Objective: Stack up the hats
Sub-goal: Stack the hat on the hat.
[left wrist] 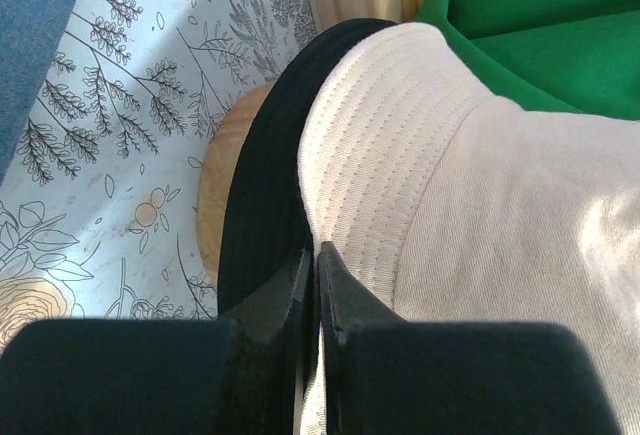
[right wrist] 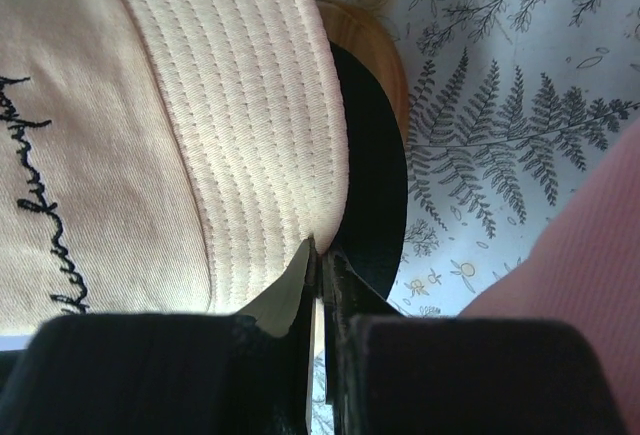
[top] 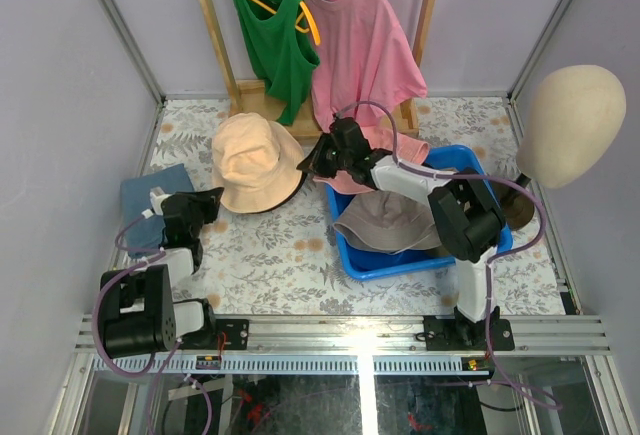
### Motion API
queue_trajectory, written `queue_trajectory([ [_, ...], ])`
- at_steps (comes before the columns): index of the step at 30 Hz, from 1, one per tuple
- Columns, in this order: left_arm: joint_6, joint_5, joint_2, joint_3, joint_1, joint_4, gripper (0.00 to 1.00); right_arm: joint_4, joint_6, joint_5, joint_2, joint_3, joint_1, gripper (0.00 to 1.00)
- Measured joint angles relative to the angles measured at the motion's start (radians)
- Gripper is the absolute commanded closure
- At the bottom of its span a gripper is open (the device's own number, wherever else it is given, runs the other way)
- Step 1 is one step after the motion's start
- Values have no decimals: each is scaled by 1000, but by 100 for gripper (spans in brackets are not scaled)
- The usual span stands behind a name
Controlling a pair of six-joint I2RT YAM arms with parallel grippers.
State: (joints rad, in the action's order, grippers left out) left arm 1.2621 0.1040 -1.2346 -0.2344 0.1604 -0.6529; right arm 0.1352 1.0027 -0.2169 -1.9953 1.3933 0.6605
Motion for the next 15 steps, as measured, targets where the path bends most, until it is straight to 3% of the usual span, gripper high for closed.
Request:
queue_trajectory([
  [15, -92, -34, -30, -82, -48, 163, 100, -104, -61, 17, -77, 130, 5, 100],
])
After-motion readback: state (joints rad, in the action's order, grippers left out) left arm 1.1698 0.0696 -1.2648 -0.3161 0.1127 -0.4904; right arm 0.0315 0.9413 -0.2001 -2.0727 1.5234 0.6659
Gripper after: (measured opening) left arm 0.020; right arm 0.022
